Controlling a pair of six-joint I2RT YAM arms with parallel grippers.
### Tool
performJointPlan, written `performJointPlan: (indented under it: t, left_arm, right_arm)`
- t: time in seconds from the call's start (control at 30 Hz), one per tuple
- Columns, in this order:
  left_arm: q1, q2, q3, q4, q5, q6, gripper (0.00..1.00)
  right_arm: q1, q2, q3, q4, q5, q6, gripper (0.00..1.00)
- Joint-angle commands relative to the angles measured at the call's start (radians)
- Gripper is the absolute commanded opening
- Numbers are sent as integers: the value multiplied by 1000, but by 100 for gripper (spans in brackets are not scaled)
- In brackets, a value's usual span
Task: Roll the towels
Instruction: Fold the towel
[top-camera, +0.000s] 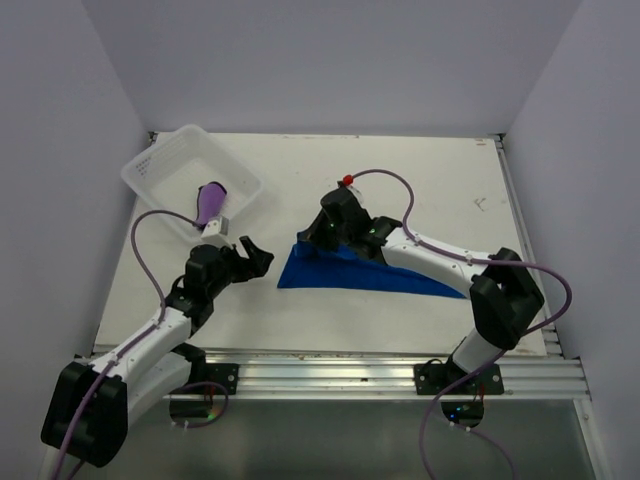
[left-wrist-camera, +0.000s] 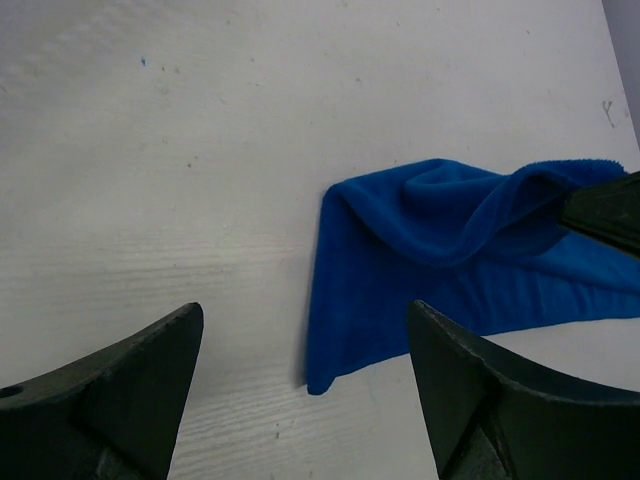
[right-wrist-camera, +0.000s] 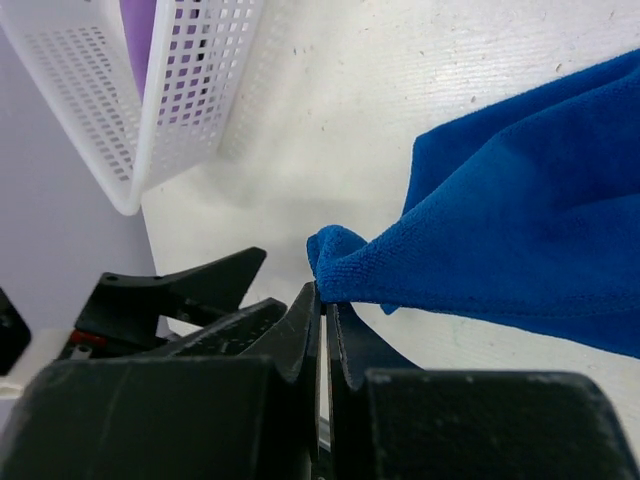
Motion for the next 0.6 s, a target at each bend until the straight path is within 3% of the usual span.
performJointPlan:
  t: [0.0, 0.23, 0.57]
  left_arm:
    - [2, 10, -59, 181, 71, 37, 86]
    - [-122, 22, -87, 279, -62, 133, 89]
    - [-263, 198, -67, 436, -198, 232, 95]
  right_arm:
    - [-14, -28, 13, 51, 29, 45, 0]
    - [-42, -22, 37, 62, 19, 73, 0]
    - [-102, 21, 71, 103, -59, 94, 0]
